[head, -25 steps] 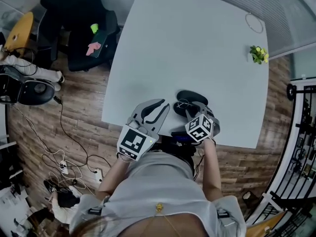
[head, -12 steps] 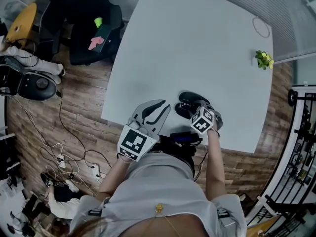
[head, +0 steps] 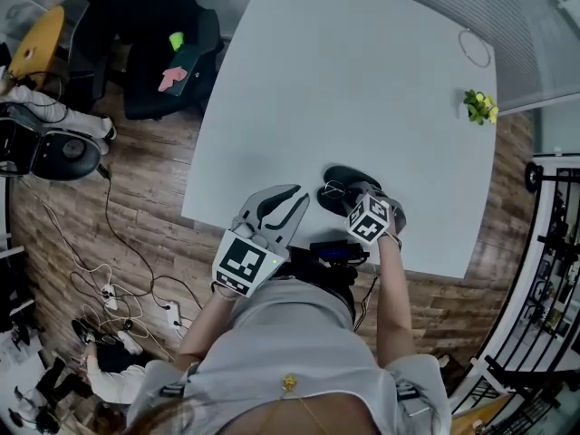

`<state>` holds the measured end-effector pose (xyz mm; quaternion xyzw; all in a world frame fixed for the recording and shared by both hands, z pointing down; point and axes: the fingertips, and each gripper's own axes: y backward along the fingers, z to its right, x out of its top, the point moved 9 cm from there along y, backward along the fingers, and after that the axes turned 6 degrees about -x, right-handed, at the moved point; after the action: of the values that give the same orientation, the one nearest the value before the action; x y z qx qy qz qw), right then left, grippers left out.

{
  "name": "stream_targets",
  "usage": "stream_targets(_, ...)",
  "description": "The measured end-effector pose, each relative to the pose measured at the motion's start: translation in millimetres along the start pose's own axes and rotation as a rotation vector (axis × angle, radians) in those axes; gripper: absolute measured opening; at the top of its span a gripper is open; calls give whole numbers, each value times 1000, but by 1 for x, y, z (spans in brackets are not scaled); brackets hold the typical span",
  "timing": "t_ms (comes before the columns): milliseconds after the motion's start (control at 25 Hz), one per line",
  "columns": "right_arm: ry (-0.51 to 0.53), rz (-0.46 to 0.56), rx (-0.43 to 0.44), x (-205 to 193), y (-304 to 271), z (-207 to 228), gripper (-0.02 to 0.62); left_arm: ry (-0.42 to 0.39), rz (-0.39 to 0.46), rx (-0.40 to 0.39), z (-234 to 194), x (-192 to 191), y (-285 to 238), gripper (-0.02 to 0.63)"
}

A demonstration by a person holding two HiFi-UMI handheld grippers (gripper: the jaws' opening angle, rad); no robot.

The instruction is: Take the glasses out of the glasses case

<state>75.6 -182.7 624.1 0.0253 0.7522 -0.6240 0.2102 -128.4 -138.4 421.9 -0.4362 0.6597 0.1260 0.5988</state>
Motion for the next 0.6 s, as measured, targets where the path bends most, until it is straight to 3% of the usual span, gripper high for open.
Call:
stream_targets(200, 47, -11, -14, 1, 2, -1, 95, -9, 1, -3, 2, 0, 1, 64)
stream_targets(600, 17, 4, -45, 2, 14, 1, 95, -17, 3, -11, 6, -3, 3, 64)
